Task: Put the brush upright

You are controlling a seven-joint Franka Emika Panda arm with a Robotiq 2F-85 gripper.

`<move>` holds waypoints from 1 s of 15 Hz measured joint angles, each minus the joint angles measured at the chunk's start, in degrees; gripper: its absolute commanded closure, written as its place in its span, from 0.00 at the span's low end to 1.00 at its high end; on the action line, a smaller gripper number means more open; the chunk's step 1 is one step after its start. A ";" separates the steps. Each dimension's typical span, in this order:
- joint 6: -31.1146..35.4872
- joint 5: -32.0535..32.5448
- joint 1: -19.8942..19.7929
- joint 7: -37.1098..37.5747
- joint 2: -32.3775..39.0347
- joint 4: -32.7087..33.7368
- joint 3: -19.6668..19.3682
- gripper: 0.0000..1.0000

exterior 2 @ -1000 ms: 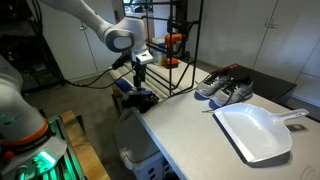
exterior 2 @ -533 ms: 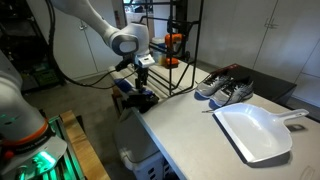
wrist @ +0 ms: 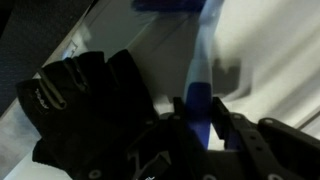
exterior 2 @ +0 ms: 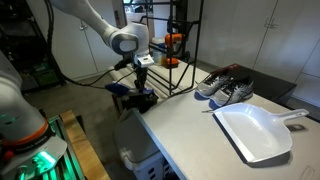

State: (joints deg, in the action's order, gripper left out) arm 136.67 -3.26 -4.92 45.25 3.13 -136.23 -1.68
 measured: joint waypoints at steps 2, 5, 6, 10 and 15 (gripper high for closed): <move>-0.09 0.56 0.19 0.62 -0.05 -0.06 -0.01 0.92; 1.29 0.00 0.43 0.69 -1.10 -0.57 -0.02 0.92; 2.66 -1.12 0.47 0.58 -1.87 -0.99 -0.02 0.92; 10.30 -10.70 0.50 -2.64 -7.08 -4.66 -0.03 0.92; 22.40 -30.28 3.29 -15.64 -16.44 -13.72 -0.13 0.92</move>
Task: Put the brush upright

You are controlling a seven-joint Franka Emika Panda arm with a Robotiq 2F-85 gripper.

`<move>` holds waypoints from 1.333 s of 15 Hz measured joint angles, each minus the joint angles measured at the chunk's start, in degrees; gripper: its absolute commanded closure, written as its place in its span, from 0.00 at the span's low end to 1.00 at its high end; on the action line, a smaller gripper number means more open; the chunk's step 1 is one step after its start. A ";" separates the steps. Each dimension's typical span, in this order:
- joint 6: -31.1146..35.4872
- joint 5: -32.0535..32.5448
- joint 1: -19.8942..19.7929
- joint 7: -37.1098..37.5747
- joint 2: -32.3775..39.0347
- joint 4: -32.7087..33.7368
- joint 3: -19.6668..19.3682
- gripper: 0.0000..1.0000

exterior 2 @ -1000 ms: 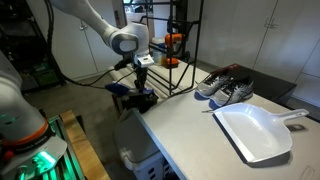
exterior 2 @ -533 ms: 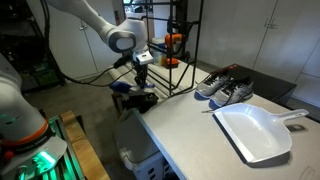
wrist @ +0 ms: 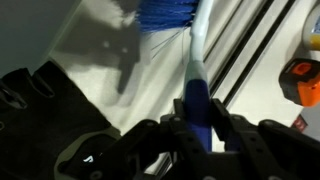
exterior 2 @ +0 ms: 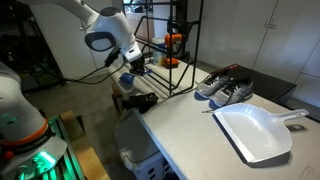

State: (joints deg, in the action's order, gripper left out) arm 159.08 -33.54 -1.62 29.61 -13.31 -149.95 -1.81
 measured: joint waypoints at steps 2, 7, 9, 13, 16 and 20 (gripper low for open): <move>5.14 -9.32 3.63 -7.54 -3.56 -3.51 -1.26 0.92; 13.84 -31.07 16.04 -28.81 -11.81 -7.61 -9.99 0.92; 14.35 -36.73 19.96 -37.80 -13.54 -7.39 -14.25 0.92; 14.47 -45.59 26.32 -55.27 -14.73 -6.72 -22.34 0.69; 14.50 -45.99 26.45 -56.60 -14.64 -6.57 -22.94 0.69; 14.50 -45.99 26.47 -56.67 -14.60 -6.57 -22.60 0.92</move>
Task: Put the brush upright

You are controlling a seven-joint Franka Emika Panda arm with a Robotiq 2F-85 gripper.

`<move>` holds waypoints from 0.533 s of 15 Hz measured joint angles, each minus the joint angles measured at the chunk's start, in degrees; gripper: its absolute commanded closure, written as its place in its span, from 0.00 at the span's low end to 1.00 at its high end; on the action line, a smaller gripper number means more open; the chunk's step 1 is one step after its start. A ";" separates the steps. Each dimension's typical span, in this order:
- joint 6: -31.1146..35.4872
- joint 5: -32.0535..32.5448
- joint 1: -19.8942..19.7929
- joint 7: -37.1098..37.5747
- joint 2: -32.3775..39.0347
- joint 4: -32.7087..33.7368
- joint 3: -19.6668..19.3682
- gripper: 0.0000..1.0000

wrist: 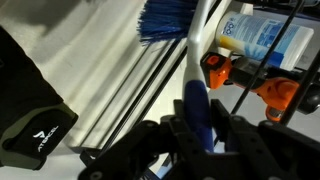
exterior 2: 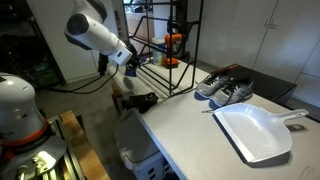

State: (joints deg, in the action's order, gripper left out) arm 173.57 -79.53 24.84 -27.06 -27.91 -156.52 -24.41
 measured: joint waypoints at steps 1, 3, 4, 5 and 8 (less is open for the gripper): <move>-0.04 -0.34 0.16 -0.69 -0.02 0.11 -0.13 0.92; -0.04 -2.85 0.95 -3.86 -0.11 0.68 -0.69 0.92; -0.12 -5.14 1.55 -6.35 -0.29 1.03 -1.22 0.92; -0.39 -7.77 2.09 -9.11 -0.45 1.43 -1.79 0.92; -3.19 -17.57 2.75 -18.92 -0.66 2.19 -3.55 0.92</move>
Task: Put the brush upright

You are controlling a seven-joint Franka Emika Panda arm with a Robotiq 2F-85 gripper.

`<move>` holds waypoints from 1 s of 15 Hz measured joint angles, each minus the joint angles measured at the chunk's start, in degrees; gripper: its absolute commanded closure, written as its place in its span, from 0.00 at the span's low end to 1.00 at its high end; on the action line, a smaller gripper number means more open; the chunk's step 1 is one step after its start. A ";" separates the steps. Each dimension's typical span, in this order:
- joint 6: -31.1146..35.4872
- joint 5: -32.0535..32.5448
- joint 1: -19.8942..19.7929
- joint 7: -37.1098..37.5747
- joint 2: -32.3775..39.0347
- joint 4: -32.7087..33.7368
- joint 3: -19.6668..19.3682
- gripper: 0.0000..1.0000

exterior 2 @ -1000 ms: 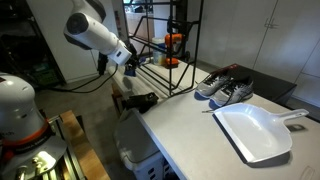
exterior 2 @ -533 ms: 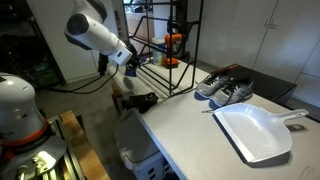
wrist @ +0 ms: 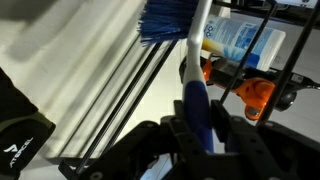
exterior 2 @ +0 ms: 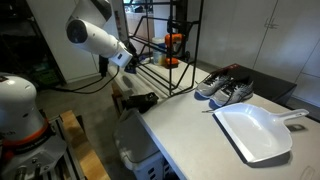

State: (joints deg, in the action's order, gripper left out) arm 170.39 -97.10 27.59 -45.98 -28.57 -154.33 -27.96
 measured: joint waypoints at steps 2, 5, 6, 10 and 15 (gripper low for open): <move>-3.24 -7.57 -0.37 -8.20 0.26 0.06 -0.94 0.92; -9.59 -18.81 -2.25 -21.57 2.11 0.04 -1.78 0.92; -12.00 -22.23 -2.96 -25.84 3.39 -0.05 -2.07 0.92; -21.86 -30.41 -6.34 -35.73 10.74 -0.65 -1.12 0.92; -31.85 -33.46 -22.23 -37.45 19.31 -0.53 15.20 0.92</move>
State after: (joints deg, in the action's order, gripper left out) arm 138.54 -130.57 5.36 -83.43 -9.26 -154.86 -12.76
